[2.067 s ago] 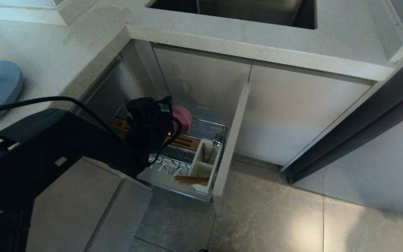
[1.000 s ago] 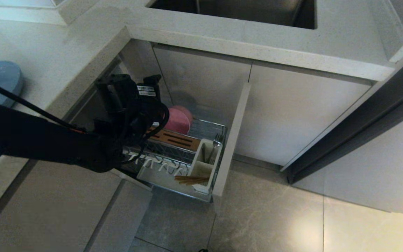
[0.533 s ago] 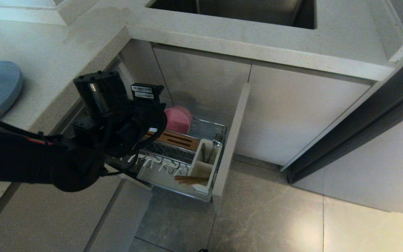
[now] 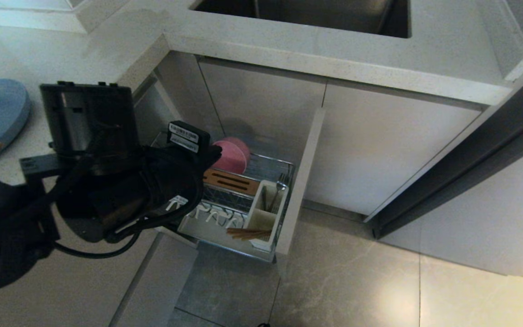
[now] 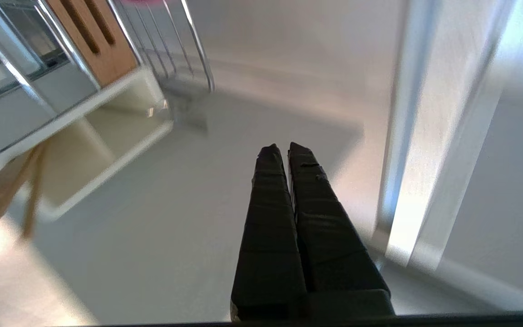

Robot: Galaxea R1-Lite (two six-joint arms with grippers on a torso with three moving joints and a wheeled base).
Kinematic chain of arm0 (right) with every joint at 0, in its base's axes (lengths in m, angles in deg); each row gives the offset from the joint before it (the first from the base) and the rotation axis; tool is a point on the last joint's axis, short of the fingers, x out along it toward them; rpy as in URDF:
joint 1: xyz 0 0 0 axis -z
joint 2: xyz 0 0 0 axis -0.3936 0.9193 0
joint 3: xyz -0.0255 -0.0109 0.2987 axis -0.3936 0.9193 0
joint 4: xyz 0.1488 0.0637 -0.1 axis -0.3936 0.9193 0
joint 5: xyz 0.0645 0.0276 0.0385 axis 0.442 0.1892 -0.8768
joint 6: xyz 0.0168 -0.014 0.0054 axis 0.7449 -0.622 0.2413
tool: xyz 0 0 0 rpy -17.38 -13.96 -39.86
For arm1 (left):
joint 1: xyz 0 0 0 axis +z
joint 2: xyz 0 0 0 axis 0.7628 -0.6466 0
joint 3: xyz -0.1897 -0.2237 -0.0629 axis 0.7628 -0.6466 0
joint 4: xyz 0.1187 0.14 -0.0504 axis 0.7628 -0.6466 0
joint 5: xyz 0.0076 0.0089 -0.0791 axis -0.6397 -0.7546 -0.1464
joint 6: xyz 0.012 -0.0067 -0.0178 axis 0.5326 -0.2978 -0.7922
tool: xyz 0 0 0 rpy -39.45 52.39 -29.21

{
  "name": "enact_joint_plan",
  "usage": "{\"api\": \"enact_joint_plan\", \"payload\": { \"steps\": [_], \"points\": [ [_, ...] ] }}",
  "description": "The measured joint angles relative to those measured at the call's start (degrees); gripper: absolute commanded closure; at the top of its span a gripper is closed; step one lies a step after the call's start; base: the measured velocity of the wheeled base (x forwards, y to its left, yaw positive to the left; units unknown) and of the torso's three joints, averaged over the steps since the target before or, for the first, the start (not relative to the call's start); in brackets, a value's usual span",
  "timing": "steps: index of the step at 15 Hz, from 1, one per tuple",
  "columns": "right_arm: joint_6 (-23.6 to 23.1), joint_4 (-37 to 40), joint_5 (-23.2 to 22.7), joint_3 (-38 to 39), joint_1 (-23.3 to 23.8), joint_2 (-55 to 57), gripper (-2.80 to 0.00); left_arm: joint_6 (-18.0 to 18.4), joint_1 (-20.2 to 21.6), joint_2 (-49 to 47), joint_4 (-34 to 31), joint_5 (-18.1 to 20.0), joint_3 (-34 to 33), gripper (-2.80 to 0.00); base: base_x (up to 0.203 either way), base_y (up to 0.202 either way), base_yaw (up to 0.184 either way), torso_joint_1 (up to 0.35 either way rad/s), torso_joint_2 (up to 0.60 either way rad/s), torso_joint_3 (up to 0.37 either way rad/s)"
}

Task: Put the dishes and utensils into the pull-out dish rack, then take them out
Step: Pick up the chopsticks and place it in the cupboard

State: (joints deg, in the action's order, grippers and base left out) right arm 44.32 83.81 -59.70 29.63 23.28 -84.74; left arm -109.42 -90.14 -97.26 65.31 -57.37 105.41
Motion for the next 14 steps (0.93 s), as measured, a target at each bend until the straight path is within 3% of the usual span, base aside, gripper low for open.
{"api": "enact_joint_plan", "payload": {
  "steps": [1, 3, 6, 8, 11, 14],
  "points": [
    [0.0, 0.0, 0.0, 0.0, 0.0, 0.0, 0.00, 2.9, -1.8, 2.0, -1.9, -0.1, 0.0, 0.00, 0.000, 0.000, 0.000, 0.000, 0.00, 0.000],
    [0.0, 0.0, 0.0, 0.0, 0.0, 0.0, 0.00, 12.3, -5.3, 5.7, -5.2, -1.2, 0.5, 0.00, 0.000, 0.000, 0.000, 0.000, 0.00, 0.000],
    [0.0, 0.0, 0.0, 0.0, 0.0, 0.0, 0.00, 31.1, -8.5, 10.2, -7.7, -4.7, 2.3, 0.00, 0.000, 0.000, 0.000, 0.000, 0.00, 0.000],
    [0.0, 0.0, 0.0, 0.0, 0.0, 0.0, 0.00, 45.5, -7.5, 12.1, -7.7, -7.9, 3.8, 0.00, 0.000, 0.000, 0.000, 0.000, 0.00, 0.000],
    [0.0, 0.0, 0.0, 0.0, 0.0, 0.0, 0.00, 63.4, 1.6, 13.8, -7.5, -11.9, 8.3, 0.00, 0.000, 0.000, 0.000, 0.000, 0.00, 0.000],
    [0.0, 0.0, 0.0, 0.0, 0.0, 0.0, 0.00, 72.5, 15.5, 14.4, -7.9, -12.8, 14.9, 0.00, 0.000, 0.000, 0.000, 0.000, 0.00, 0.000]
  ]
}}
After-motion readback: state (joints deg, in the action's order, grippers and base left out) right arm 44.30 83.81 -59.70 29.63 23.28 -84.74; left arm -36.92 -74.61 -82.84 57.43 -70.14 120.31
